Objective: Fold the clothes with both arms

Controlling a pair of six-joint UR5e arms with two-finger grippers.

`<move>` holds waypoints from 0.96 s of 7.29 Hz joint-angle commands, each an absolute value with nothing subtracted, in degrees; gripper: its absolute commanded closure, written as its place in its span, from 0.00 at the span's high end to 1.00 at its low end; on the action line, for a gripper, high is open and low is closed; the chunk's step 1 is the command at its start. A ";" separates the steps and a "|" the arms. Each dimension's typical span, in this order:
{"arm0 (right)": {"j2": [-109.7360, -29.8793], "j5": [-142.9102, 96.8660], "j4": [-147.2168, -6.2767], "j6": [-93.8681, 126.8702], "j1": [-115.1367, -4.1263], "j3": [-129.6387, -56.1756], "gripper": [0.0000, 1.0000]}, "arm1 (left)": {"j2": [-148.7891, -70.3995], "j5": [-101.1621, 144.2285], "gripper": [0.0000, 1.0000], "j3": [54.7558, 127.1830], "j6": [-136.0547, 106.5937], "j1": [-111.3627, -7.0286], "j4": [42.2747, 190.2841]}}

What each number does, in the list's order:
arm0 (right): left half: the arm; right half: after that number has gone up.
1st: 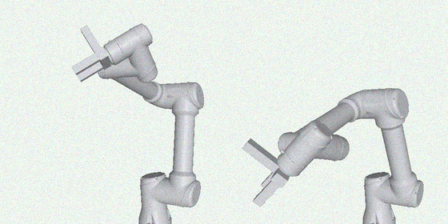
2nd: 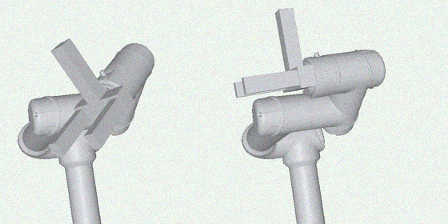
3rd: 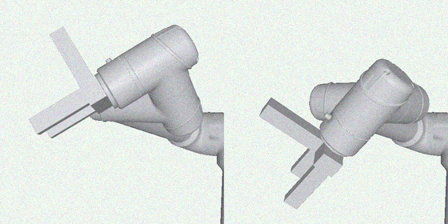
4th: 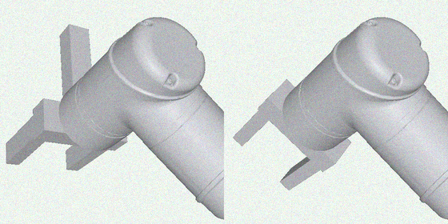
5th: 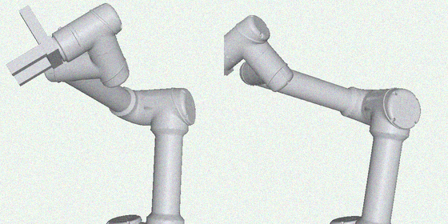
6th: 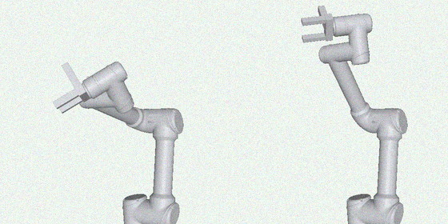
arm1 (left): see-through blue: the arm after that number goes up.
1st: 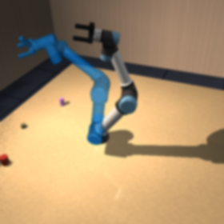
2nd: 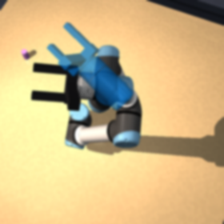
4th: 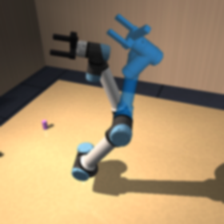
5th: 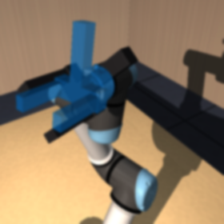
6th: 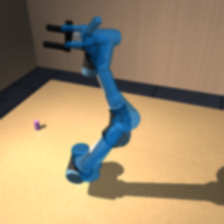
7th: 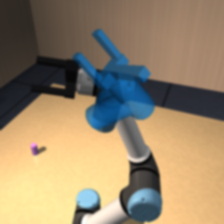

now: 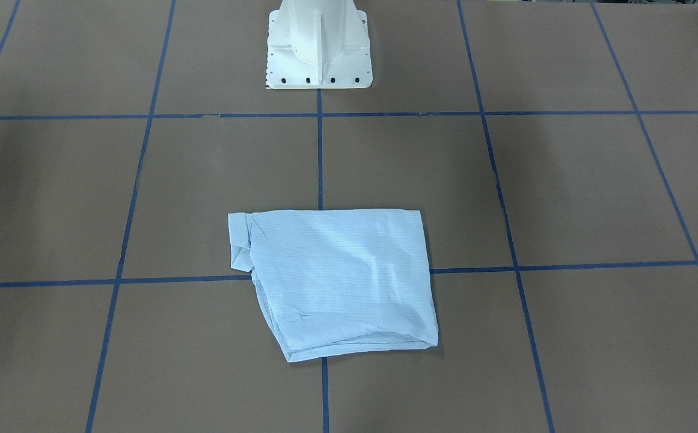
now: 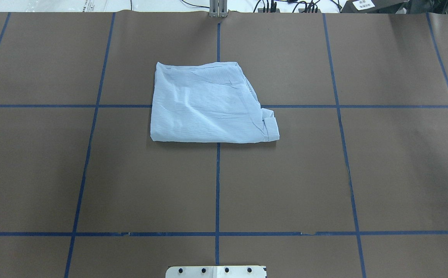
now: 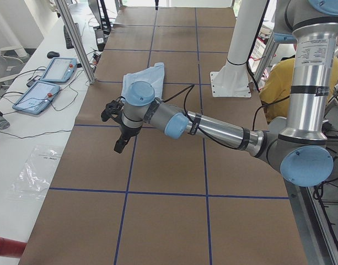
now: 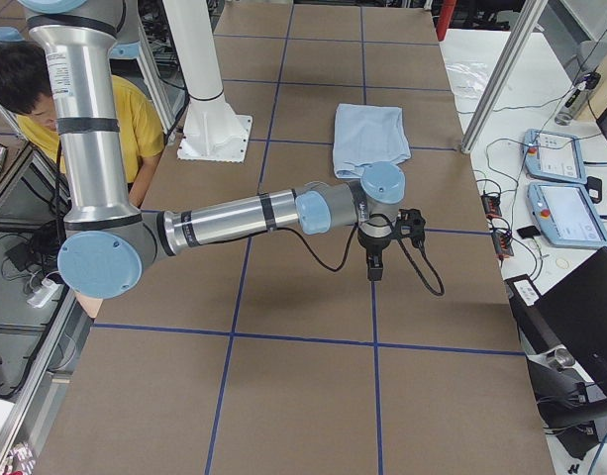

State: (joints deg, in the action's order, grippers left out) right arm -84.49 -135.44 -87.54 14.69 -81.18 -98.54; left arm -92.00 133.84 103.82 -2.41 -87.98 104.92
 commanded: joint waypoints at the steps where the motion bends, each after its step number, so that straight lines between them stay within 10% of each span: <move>1: -84.46 -135.44 -87.54 14.50 -81.21 -98.70 1.00 | -91.85 133.60 1.00 103.80 -2.37 -88.07 104.85; 7: -84.81 -135.53 -87.54 14.76 -81.39 -99.05 1.00 | -90.53 133.51 1.00 103.54 -2.72 -88.24 104.94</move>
